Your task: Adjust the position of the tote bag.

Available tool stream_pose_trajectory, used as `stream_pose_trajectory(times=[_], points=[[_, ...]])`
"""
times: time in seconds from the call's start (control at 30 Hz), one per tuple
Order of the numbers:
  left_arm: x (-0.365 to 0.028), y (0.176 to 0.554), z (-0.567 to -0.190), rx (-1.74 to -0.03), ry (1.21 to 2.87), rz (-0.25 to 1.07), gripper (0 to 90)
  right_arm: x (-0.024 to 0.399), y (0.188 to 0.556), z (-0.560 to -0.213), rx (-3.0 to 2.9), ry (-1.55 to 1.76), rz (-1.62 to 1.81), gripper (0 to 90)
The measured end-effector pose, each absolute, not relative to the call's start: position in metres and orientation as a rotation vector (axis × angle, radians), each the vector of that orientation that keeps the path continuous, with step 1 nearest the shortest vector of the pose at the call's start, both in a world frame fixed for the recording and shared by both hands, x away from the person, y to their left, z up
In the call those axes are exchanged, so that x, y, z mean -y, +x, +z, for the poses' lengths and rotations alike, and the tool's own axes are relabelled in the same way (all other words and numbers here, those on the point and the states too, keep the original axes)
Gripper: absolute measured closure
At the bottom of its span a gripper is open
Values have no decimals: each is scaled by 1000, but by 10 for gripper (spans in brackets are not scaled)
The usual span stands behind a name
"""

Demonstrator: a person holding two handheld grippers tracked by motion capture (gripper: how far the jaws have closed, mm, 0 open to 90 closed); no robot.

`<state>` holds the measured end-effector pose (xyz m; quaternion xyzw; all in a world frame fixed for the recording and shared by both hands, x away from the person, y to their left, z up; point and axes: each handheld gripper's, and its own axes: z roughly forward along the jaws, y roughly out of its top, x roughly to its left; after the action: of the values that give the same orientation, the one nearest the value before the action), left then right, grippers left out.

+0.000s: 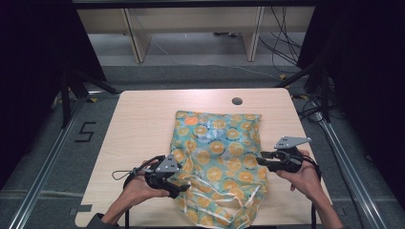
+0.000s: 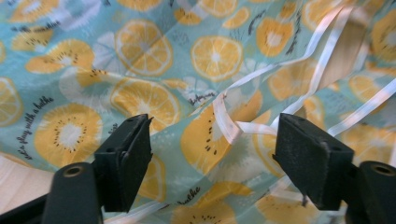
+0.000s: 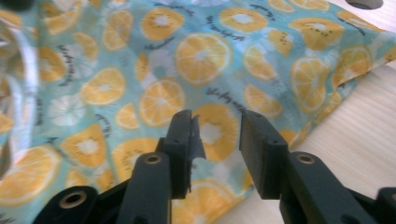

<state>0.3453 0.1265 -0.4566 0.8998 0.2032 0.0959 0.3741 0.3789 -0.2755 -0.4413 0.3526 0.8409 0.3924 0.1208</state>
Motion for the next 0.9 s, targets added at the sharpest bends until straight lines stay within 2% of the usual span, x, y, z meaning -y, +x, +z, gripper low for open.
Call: stream_pose_trajectory(times=[0.03,0.07,0.1,0.13,0.17,0.2,0.23,0.3,0.47,0.63,0.9], points=[[-126,347,-458,-500,2321,244,447,274,373,-440,-2457,1024,1156,636],[-126,348,-460,-475,2336,241,447,274,373,-440,-2457,1024,1156,636],[-125,350,-461,-467,2345,256,522,273,369,-440,-2458,1037,1166,631],[-124,351,-462,-462,2348,264,619,273,368,-440,-2459,1000,1172,627],[-124,355,-461,-456,2350,302,781,272,365,-441,-2458,981,1173,627],[-124,355,-461,-456,2350,302,827,272,365,-441,-2458,981,1173,627],[-123,357,-459,-457,2337,317,827,272,363,-441,-2473,994,1164,627],[-122,362,-451,-473,2289,348,884,271,359,-443,-2482,982,1167,627],[-120,372,-436,-481,2270,367,887,269,356,-442,-2499,984,1176,631],[-117,395,-421,-545,2183,375,887,265,352,-440,-2490,965,1218,631],[-119,422,-418,-622,2134,367,886,262,350,-435,-2510,933,1250,592]])
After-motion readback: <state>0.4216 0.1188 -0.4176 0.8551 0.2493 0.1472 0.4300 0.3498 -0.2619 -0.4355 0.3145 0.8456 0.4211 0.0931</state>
